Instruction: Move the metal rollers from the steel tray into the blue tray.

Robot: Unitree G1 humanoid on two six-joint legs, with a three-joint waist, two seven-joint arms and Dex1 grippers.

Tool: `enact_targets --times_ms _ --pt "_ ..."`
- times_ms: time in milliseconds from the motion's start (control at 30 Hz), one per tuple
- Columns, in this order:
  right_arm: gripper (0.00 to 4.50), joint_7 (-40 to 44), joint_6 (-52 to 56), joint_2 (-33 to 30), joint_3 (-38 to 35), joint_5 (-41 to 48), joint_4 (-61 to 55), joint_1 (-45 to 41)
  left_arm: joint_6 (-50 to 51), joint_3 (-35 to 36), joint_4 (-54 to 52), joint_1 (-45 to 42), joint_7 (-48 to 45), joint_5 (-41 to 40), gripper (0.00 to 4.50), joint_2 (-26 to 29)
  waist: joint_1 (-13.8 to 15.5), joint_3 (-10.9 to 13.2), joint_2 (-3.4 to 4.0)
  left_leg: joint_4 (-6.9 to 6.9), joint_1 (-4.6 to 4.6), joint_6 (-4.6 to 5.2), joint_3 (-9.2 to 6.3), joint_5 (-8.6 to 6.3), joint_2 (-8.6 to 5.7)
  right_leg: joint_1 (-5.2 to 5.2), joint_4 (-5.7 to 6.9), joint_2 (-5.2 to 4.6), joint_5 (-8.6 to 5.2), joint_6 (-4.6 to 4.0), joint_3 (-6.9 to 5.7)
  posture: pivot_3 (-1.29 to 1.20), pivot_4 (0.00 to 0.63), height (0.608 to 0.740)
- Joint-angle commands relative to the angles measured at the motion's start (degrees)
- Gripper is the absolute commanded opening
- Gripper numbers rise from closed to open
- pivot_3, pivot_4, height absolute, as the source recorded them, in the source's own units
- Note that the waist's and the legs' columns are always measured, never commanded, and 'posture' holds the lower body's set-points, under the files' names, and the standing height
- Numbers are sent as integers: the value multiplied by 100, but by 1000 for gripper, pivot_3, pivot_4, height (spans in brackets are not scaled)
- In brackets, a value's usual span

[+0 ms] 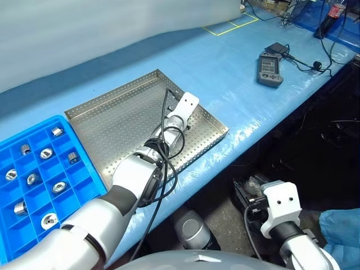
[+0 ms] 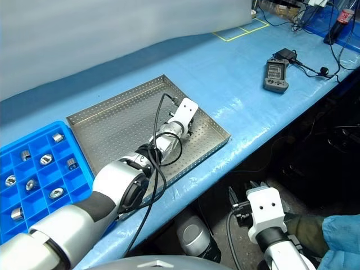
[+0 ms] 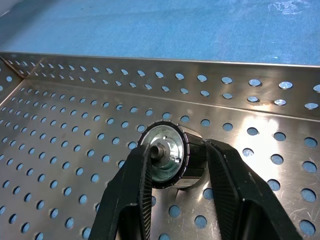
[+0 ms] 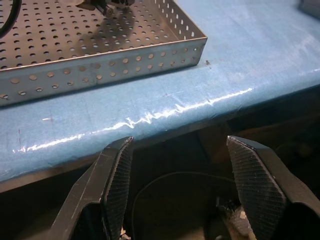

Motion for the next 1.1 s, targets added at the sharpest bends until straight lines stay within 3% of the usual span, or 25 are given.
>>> enact_targets --times_ms 33,400,600,867,1000,1100 --pt "3157 42 105 -14 3 -6 -151 -59 -79 214 -121 178 -154 -256 1323 -547 11 0 0 0 0 0 0 0 0 0 0 0 0 0 0 -683 150 740" --pt "3157 229 422 28 13 3 -151 -384 672 2016 -358 -227 -1217 -2239 1323 -274 133 0 0 0 0 7 0 4 0 0 0 2 0 0 0 -634 150 740" --pt "3157 443 657 42 12 5 -151 -635 921 2252 -538 -225 -1540 -2585 1323 -108 322 0 1 0 -2 20 0 12 0 -2 0 3 0 0 0 -587 150 740" --pt "3157 1070 974 -130 -116 231 -151 -1294 547 1614 -1868 219 -2395 -2354 1323 198 714 -2 9 -2 -9 20 4 12 -1 -17 6 6 2 -2 9 -468 150 740" --pt "3157 1487 1207 -266 -244 321 35 -2079 1 932 -3670 1131 -2332 -1767 1323 643 973 -12 29 -5 -5 20 8 12 6 -24 10 18 9 -14 22 -364 150 740" --pt "3157 1727 1288 -331 -231 314 183 -2518 -187 518 -4591 1697 -1942 -1181 1323 999 1342 -12 31 -3 -10 20 7 13 5 -37 21 21 21 -31 28 -309 150 740"
